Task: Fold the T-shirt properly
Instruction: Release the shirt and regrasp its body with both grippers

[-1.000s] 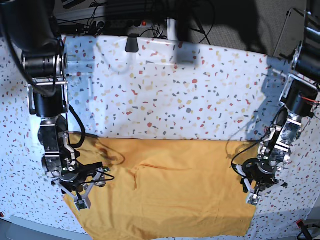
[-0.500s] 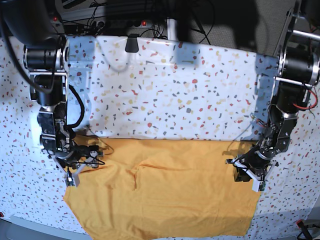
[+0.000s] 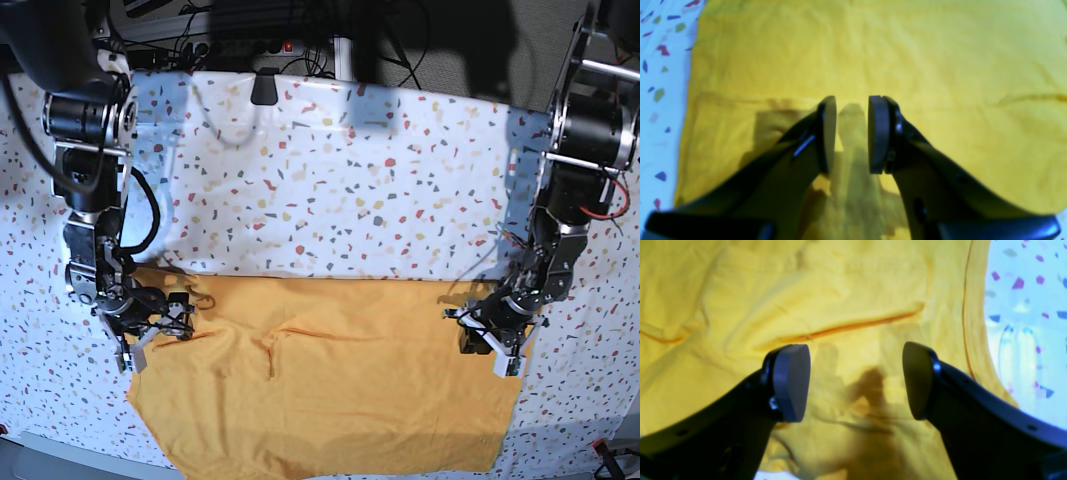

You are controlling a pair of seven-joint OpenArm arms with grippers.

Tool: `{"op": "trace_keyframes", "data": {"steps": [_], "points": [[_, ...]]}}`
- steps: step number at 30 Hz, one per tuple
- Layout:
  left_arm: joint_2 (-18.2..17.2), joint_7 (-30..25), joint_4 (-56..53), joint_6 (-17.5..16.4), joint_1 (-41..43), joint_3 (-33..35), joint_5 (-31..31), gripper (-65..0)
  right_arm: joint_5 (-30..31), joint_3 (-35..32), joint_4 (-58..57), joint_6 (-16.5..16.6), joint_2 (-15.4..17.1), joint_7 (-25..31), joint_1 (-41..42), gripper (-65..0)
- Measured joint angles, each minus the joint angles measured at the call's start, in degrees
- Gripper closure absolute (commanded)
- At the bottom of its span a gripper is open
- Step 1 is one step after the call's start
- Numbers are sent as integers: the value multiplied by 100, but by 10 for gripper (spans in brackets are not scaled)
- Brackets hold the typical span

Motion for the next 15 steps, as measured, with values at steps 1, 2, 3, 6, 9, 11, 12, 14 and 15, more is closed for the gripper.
{"op": "trace_keyframes", "data": {"steps": [1, 2, 3, 6, 9, 11, 12, 14, 15], "points": [[11, -9, 0, -2, 17, 0, -2, -161, 2, 0, 0, 0, -2, -9, -15, -426], [17, -48, 2, -4, 39, 0, -2, -161, 2, 0, 0, 2, -9, -52, -22, -426], [28, -48, 4, -2, 90, 0, -4, -161, 2, 0, 0, 0, -17, -111, -37, -426], [26, -37, 4, 11, 330, 0, 0, -161, 7, 0, 0, 0, -55, -138, -140, -426], [13, -214, 9, -4, 463, -17, 4, -161, 24, 0, 2, 2, -63, -107, -328, -426], [-4, -223, 26, -4, 483, -22, 201, -161, 24, 0, 20, 2, -50, -98, -385, -426], [-4, -229, 35, -11, 514, -22, 310, -161, 26, 0, 35, 0, -48, -111, -417, -426], [0, -243, 39, -26, 538, -22, 387, -161, 50, 0, 57, 0, -48, -109, -481, -426], [-2, -168, 44, -28, 533, -22, 387, -161, 81, 0, 76, 2, -42, -142, -501, -426]]}}
